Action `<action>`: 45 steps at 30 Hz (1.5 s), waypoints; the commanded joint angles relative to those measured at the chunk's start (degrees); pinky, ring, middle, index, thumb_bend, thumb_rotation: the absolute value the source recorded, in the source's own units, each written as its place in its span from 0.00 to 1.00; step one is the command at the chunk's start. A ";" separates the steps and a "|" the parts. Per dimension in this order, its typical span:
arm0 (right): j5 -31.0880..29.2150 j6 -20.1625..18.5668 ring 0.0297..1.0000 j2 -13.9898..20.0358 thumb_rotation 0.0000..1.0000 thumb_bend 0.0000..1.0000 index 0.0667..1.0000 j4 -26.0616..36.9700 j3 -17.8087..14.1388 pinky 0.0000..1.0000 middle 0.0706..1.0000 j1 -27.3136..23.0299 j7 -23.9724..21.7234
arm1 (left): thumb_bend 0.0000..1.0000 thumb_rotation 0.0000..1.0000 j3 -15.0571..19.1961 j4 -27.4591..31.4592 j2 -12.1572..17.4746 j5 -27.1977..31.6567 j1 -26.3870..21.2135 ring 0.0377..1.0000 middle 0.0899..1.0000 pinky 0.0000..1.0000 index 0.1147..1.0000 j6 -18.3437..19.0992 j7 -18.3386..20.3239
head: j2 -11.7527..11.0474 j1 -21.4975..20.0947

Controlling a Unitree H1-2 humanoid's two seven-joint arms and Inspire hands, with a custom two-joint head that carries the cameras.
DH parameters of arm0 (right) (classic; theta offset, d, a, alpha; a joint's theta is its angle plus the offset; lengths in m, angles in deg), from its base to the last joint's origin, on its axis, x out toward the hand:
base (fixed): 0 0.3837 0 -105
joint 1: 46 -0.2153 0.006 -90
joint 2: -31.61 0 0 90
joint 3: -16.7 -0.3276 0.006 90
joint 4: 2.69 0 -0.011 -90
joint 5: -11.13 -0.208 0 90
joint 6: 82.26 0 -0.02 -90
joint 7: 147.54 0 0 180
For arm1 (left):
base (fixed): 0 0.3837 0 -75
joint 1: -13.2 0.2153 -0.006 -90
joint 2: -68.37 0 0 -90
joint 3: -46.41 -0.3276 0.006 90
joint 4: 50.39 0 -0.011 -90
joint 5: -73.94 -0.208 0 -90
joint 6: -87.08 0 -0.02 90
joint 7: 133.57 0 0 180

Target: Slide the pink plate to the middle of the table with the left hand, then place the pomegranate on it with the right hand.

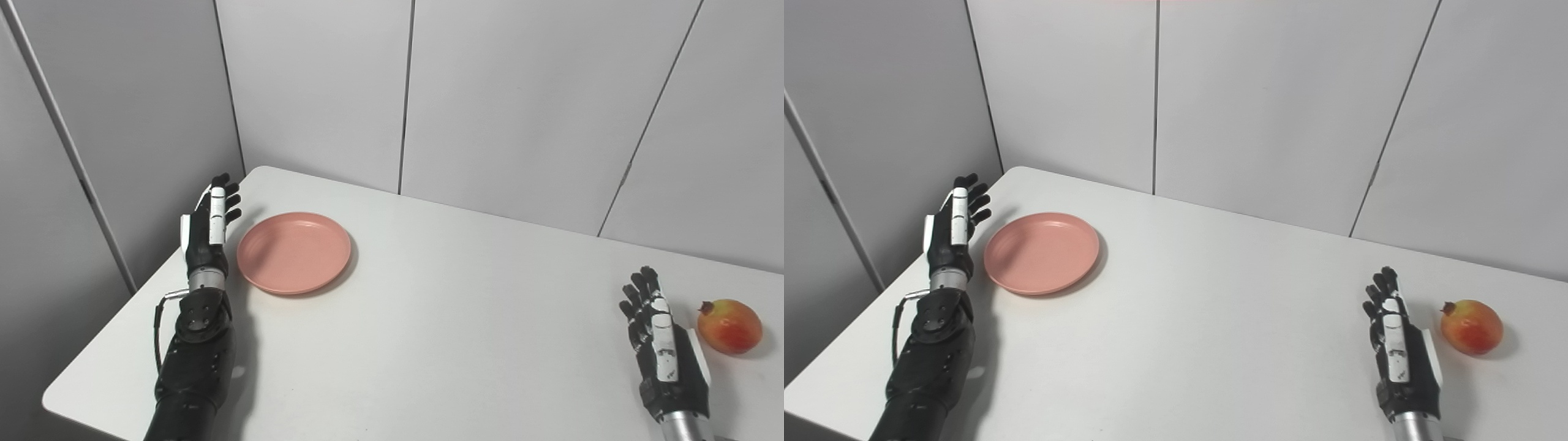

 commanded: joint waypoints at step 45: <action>0.43 0.72 1.00 0.15 0.96 0.56 1.00 0.02 -0.19 1.00 1.00 1.44 0.10 | 0.64 1.00 -5.76 -1.57 -0.96 3.53 -3.98 0.86 0.86 0.84 0.86 1.80 5.69 | 0.47 -0.23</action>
